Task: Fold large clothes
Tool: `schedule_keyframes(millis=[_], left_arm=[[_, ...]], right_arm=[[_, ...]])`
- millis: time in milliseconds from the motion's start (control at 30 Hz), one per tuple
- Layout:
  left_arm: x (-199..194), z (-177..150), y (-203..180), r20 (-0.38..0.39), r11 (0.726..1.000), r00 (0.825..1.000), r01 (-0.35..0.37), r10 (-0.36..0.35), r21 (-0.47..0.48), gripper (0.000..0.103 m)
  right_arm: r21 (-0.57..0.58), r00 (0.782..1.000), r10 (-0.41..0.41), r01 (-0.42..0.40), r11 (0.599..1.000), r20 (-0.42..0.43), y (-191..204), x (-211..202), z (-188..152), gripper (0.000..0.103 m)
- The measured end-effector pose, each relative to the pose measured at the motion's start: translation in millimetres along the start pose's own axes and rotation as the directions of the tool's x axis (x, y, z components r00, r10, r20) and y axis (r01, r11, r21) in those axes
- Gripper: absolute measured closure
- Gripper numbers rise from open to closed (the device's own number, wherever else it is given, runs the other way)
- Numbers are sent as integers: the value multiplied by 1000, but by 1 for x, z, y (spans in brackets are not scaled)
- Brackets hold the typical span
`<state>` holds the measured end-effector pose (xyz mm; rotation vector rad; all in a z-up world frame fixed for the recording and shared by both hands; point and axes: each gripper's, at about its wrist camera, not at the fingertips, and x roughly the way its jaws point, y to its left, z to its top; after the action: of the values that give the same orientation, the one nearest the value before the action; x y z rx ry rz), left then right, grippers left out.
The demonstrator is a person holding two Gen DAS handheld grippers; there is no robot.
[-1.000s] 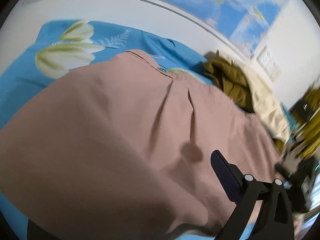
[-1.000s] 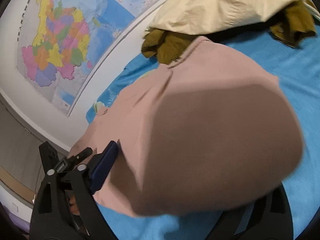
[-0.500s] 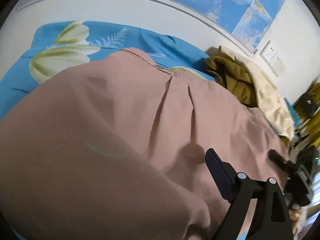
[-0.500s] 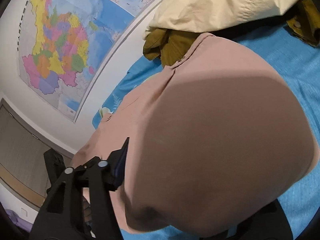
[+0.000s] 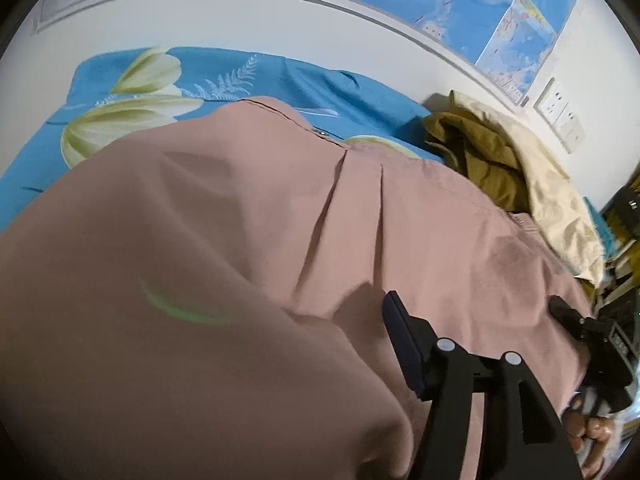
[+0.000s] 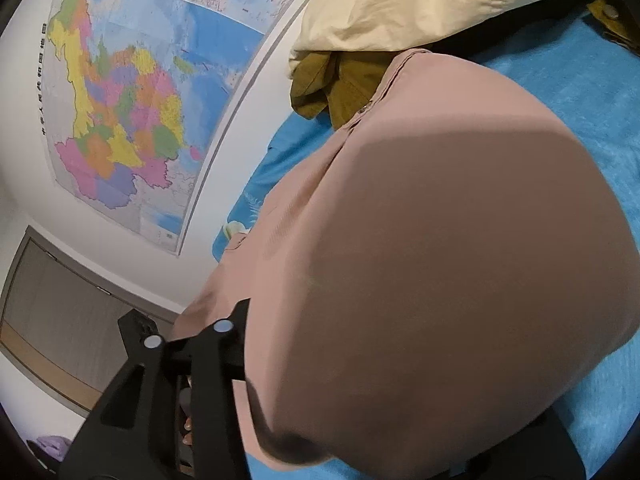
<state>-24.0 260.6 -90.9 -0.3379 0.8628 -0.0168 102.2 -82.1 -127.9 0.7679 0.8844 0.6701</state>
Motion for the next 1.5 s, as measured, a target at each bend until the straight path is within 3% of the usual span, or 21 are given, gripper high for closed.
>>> schedule_keyframes(millis=[33, 100, 300, 533, 700, 833, 1000, 1067, 1167, 1233, 1300, 1400, 1433, 1500], left_arm=[[1, 1, 0, 3, 1000, 1000, -28, 28, -4, 65], [-2, 4, 4, 8, 1000, 1000, -11, 11, -15, 79], [-21, 24, 3, 27, 1000, 999, 30, -30, 8, 84], [-67, 79, 11, 108, 998, 992, 57, -58, 21, 85], [-96, 122, 26, 206, 999, 978, -28, 22, 27, 85], [-110, 165, 58, 272, 991, 954, -133, 130, -10, 85], [-114, 215, 113, 280, 966, 925, -235, 257, -111, 85], [-117, 233, 140, 301, 949, 902, -274, 311, -159, 85], [-120, 246, 185, 347, 932, 870, -289, 351, -219, 85], [-108, 240, 219, 336, 909, 852, -326, 401, -260, 85], [-87, 225, 250, 285, 887, 853, -355, 436, -296, 85], [-36, 191, 299, 100, 847, 877, -416, 470, -331, 85], [-24, 178, 314, 57, 841, 885, -416, 462, -346, 84], [-21, 160, 332, 50, 848, 912, -356, 406, -393, 73]], right_arm=[[-7, 1000, 5, -5, 1000, -5, 0, 1, 1, 73], [-27, 1000, 18, -18, 999, -15, 5, 1, 5, 78], [-177, 998, 56, -55, 983, -1, 57, -9, 23, 82], [-328, 993, 117, -112, 938, -6, 133, -3, 59, 82], [-417, 984, 179, -172, 893, -21, 188, 27, 81, 82], [-461, 974, 223, -218, 860, -44, 231, 75, 96, 82], [-489, 957, 280, -279, 827, -74, 281, 146, 107, 82], [-502, 947, 309, -310, 807, -89, 297, 172, 106, 82], [-529, 928, 353, -359, 769, -117, 308, 213, 91, 82], [-544, 929, 322, -368, 754, -184, 300, 253, 65, 82], [-496, 921, 261, -377, 782, -289, 278, 291, 39, 82], [-418, 894, 142, -333, 845, -426, 232, 333, 4, 79], [-392, 880, 134, -333, 858, -455, 220, 337, -3, 77], [-365, 858, 129, -341, 866, -497, 203, 332, -9, 68]])
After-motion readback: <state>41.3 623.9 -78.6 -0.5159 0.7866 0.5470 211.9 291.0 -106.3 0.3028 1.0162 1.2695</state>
